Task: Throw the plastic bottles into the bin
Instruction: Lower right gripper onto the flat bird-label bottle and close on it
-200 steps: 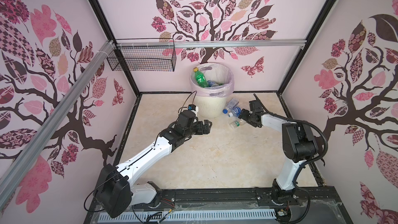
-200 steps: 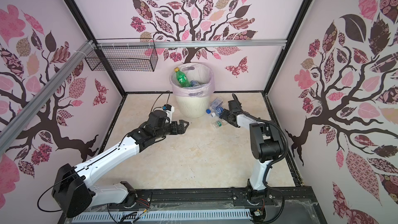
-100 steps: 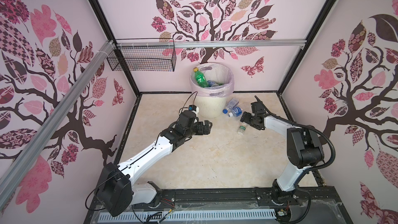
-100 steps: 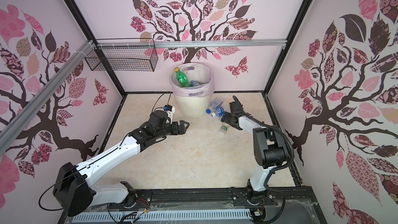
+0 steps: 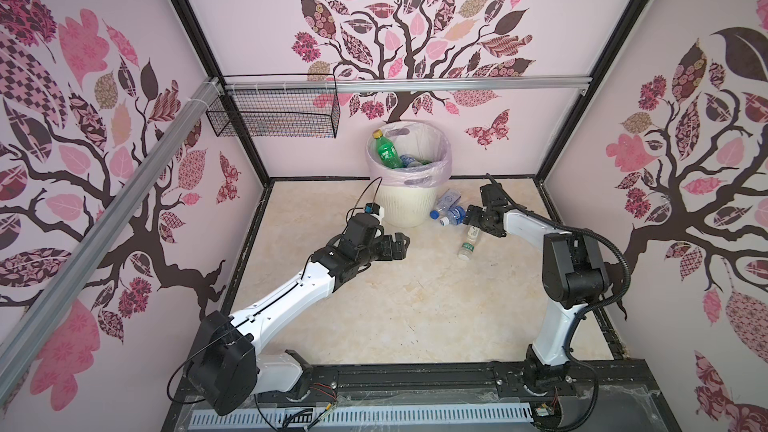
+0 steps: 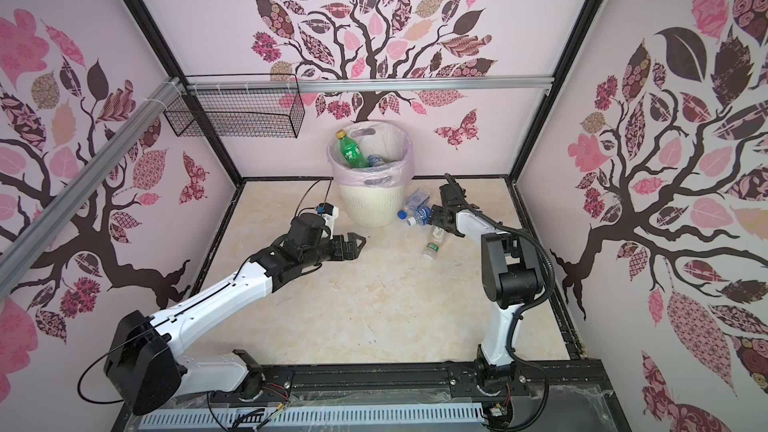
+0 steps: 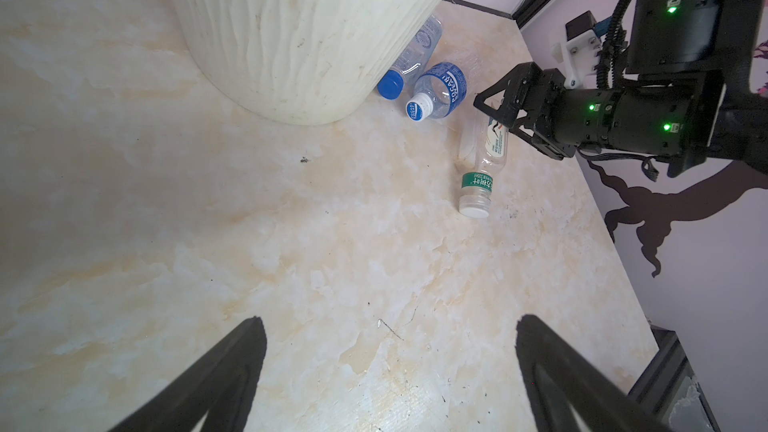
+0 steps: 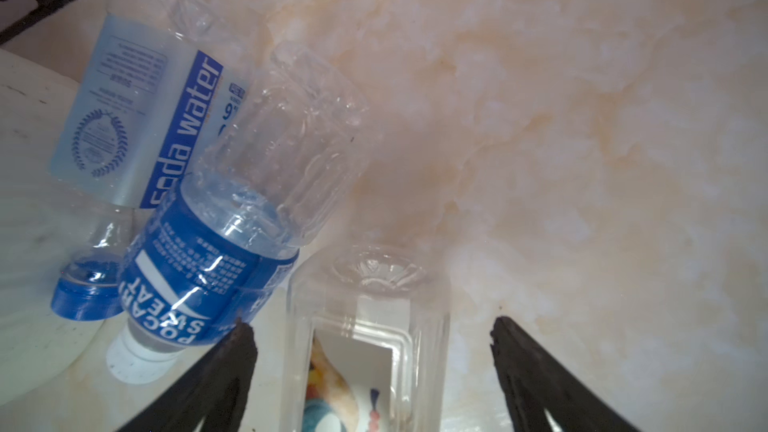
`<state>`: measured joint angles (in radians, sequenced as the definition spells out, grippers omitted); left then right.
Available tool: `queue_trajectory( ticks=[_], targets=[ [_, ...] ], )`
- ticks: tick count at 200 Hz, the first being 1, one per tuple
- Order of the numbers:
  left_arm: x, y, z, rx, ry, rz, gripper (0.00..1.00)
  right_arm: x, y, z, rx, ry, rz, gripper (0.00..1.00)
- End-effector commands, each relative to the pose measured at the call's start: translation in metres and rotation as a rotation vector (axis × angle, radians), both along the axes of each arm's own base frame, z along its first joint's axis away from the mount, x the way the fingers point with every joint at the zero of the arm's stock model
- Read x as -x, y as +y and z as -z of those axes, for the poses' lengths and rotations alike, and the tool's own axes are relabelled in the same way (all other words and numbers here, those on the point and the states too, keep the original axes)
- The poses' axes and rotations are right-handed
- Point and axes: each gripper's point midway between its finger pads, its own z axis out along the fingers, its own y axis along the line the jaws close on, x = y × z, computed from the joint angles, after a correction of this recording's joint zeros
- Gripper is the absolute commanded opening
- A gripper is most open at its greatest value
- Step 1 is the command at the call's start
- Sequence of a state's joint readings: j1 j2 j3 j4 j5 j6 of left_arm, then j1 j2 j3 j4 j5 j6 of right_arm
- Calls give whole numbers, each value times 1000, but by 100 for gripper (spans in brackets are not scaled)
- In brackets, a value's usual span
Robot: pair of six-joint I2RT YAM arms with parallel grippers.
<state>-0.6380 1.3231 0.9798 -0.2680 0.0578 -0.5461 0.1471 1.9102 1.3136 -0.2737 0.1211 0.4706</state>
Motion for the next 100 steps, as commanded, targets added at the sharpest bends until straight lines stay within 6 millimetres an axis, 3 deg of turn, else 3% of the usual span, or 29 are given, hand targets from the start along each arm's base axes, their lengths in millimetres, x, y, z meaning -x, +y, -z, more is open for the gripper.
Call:
queue_trajectory(
  ticks=[1, 58, 100],
  targets=[
    [0, 2, 14, -25, 13, 6, 97, 1, -7, 15, 30, 36, 7, 88],
    [3, 2, 14, -22, 20, 15, 97, 9, -2, 41, 17, 90, -20, 74],
    [8, 3, 11, -18, 23, 24, 97, 16, 1, 44, 0, 106, -32, 67]
  ],
)
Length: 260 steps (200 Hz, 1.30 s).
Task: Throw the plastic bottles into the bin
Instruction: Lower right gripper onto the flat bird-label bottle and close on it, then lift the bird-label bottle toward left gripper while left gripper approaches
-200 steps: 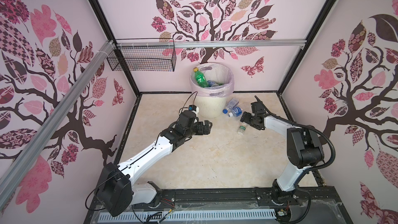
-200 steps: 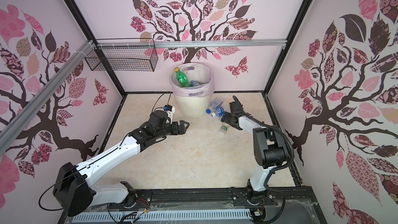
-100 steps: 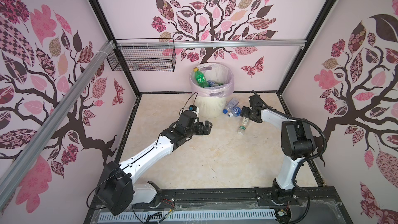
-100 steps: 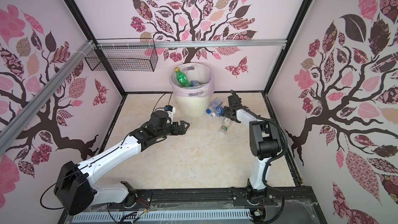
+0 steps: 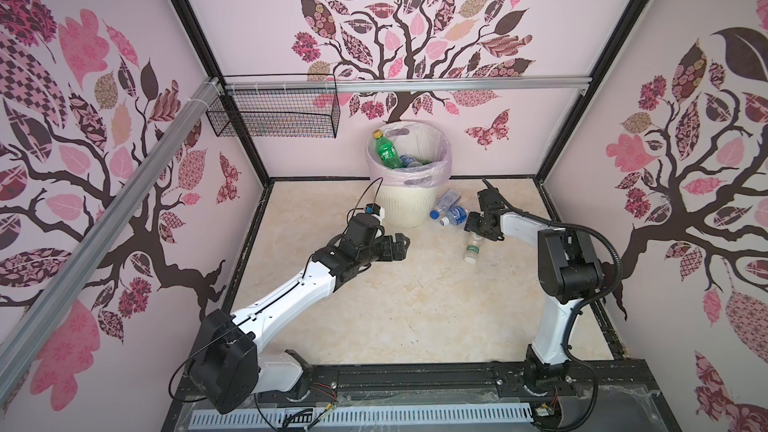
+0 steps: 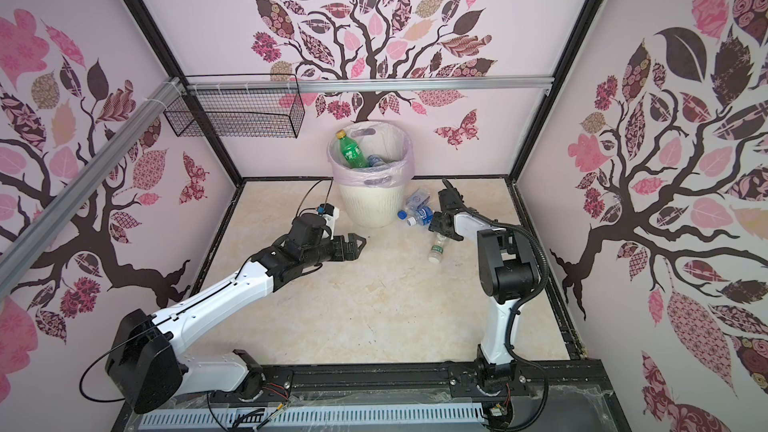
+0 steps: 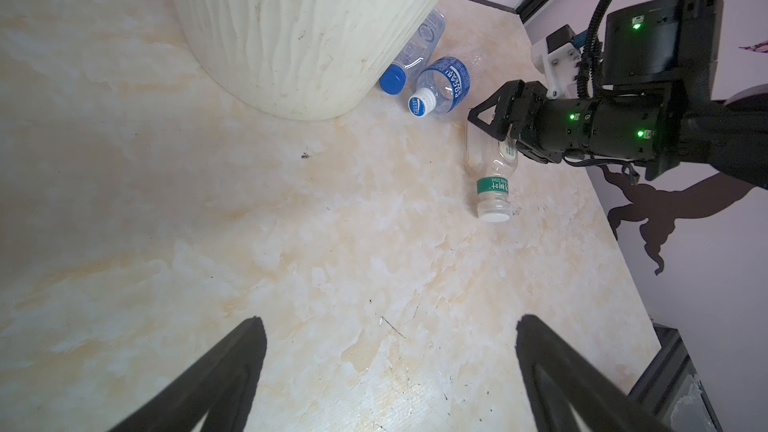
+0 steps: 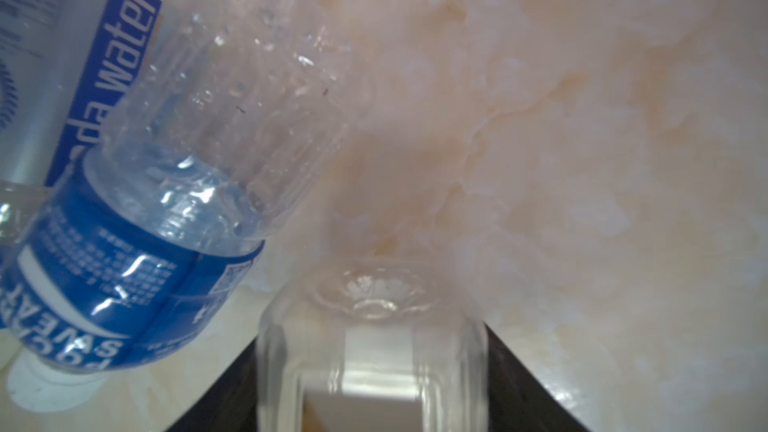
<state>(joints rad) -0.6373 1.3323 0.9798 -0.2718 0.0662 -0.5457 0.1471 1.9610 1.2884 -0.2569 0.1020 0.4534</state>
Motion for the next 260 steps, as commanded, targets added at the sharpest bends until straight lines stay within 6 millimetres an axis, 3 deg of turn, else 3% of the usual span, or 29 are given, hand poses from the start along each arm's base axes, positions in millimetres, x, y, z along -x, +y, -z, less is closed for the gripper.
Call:
queue_trajectory(
  ticks=[1, 20, 70, 128, 178, 229, 260],
  targets=[
    [8, 5, 7, -13, 10, 17, 97, 9, -2, 13, -2, 45, -7, 67],
    [11, 4, 9, -5, 32, 19, 97, 16, -1, 8, -9, 39, -11, 62],
    [24, 12, 14, 1, 63, 11, 97, 32, 3, -7, -50, 18, -22, 60],
    [30, 6, 8, 13, 106, 46, 97, 50, 18, -48, -155, -50, -50, 57],
    [31, -15, -7, 120, 141, 86, 97, 65, 52, -92, -261, -128, -118, 56],
    [34, -55, -25, 229, 202, 190, 97, 78, 101, -140, -385, -212, -201, 56],
    [39, -73, -30, 262, 218, 249, 97, 79, 115, -160, -442, -243, -212, 55]
  ],
)
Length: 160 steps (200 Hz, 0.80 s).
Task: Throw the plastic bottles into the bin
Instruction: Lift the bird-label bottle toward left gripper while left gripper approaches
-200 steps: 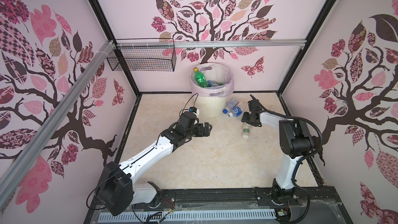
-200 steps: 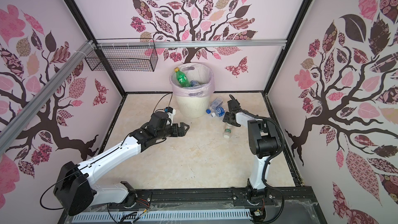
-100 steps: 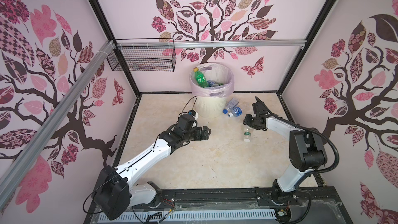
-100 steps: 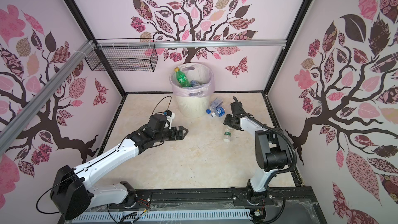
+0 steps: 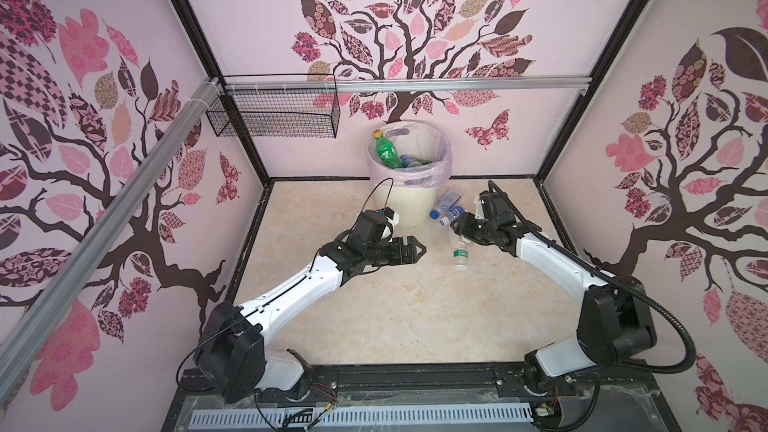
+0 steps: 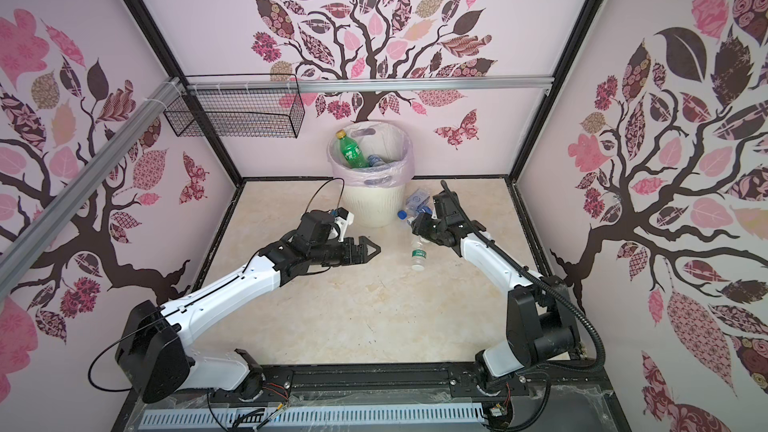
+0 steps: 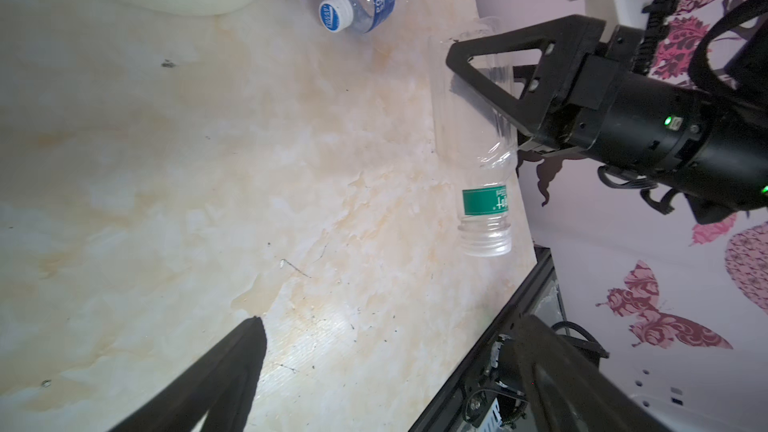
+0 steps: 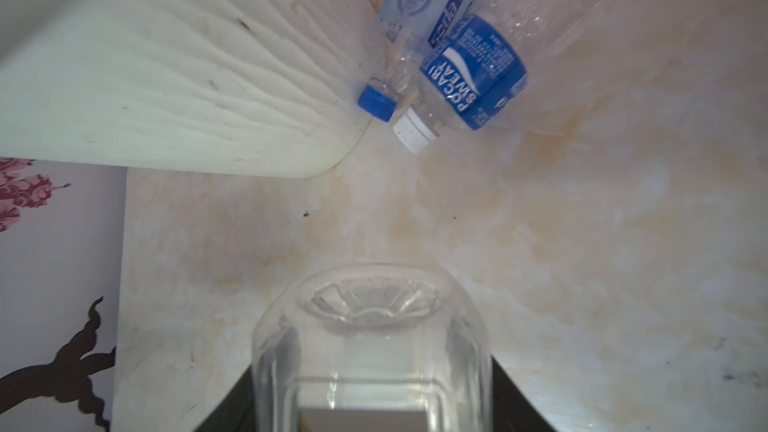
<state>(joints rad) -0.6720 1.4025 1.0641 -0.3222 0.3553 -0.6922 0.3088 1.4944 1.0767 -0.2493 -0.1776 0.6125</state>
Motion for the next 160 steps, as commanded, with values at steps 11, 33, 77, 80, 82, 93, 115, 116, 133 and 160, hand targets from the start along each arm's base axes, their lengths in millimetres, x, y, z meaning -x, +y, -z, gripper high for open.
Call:
queue_trajectory(
  ticks=[11, 33, 77, 80, 82, 93, 115, 116, 133, 160],
  targets=[
    [9, -29, -23, 84, -3, 82, 96, -2, 12, -44, -92, -71, 4, 55],
    [20, -46, -17, 76, 17, 130, 96, -5, 16, -53, -108, -90, 9, 55],
    [28, -72, -15, 74, 22, 206, 94, -10, 20, -72, -138, -127, 4, 54],
    [28, -73, -15, 70, 22, 209, 94, -10, 20, -74, -140, -129, 3, 54],
    [28, -74, -14, 66, 24, 211, 94, -10, 21, -74, -141, -130, 1, 54],
    [25, -77, -12, 57, 33, 209, 93, -10, 22, -78, -146, -136, -3, 54],
    [19, -84, -11, 65, 35, 202, 91, -10, 22, -81, -146, -143, -1, 54],
    [18, -84, -11, 66, 36, 201, 91, -10, 22, -81, -146, -143, -1, 54],
    [13, -88, -9, 60, 35, 195, 88, -9, 22, -83, -150, -149, -3, 53],
    [0, -93, -10, 63, 0, 165, 84, -8, 23, -86, -160, -153, -8, 53]
  ],
)
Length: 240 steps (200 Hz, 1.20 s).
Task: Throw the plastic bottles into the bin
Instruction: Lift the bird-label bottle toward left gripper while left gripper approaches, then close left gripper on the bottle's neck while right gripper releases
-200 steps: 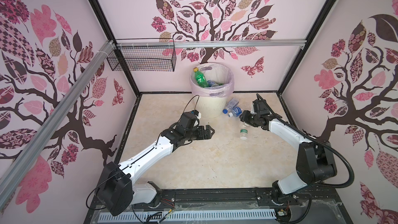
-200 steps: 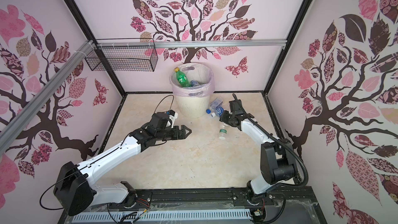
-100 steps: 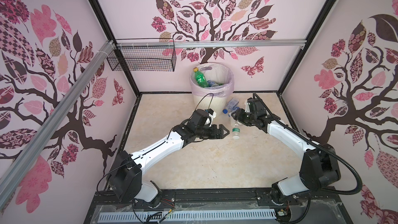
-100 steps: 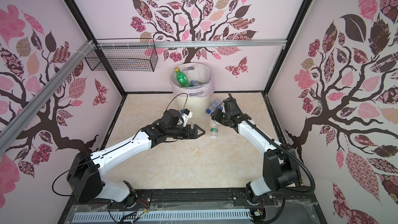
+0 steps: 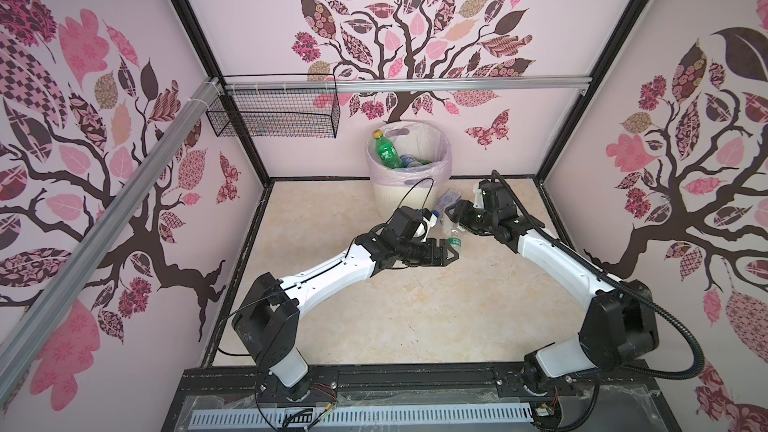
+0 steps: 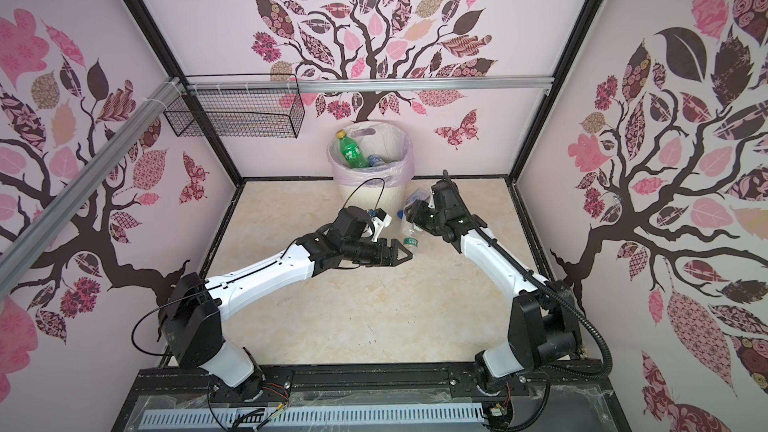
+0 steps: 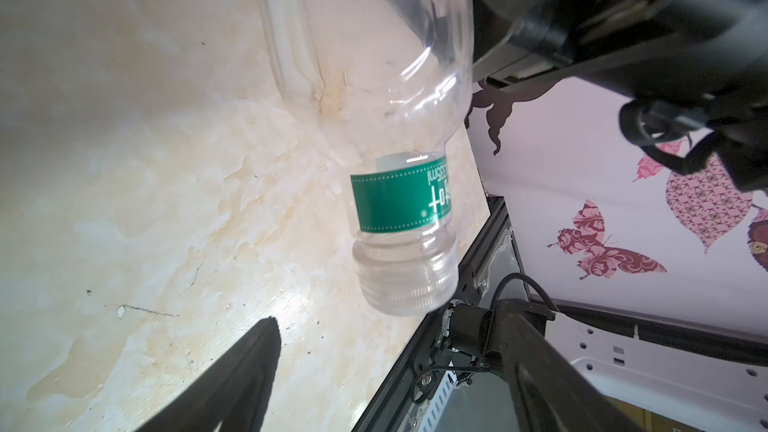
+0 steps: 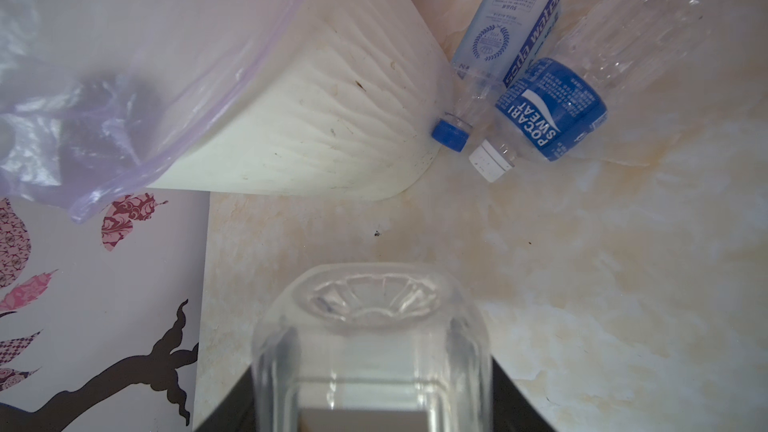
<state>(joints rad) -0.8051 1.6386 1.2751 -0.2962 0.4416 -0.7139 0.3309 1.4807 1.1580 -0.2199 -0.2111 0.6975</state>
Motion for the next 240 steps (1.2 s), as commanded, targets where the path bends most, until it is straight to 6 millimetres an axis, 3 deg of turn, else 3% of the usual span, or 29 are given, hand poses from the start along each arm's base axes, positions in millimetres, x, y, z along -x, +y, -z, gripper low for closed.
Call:
queue_trajectory(
  ticks=[1, 39, 82, 122, 144, 172, 202, 240],
  targets=[
    [-14, -7, -10, 22, -51, -28, 83, 3, 3, -38, -44, -79, -10, 53],
    [-25, -19, -10, 52, -44, -48, 77, 2, 4, -45, -41, -94, -17, 53],
    [-23, -35, -2, 84, 5, -12, 68, 3, 2, -46, -34, -104, -11, 54],
    [-22, -33, 1, 82, 10, -22, 46, 2, 2, -45, -40, -107, -10, 56],
    [-20, -32, 1, 81, 14, -16, 33, 2, 2, -47, -42, -110, -9, 63],
    [-17, -23, -1, 54, 4, -22, 25, 4, -3, -52, -22, -132, 2, 80],
    [-16, -6, -2, -30, -31, -24, 23, 7, -11, -66, -1, -177, 26, 99],
    [-18, 27, -8, -114, -83, -52, 22, 9, -14, -91, 23, -214, 25, 99]
  ],
)
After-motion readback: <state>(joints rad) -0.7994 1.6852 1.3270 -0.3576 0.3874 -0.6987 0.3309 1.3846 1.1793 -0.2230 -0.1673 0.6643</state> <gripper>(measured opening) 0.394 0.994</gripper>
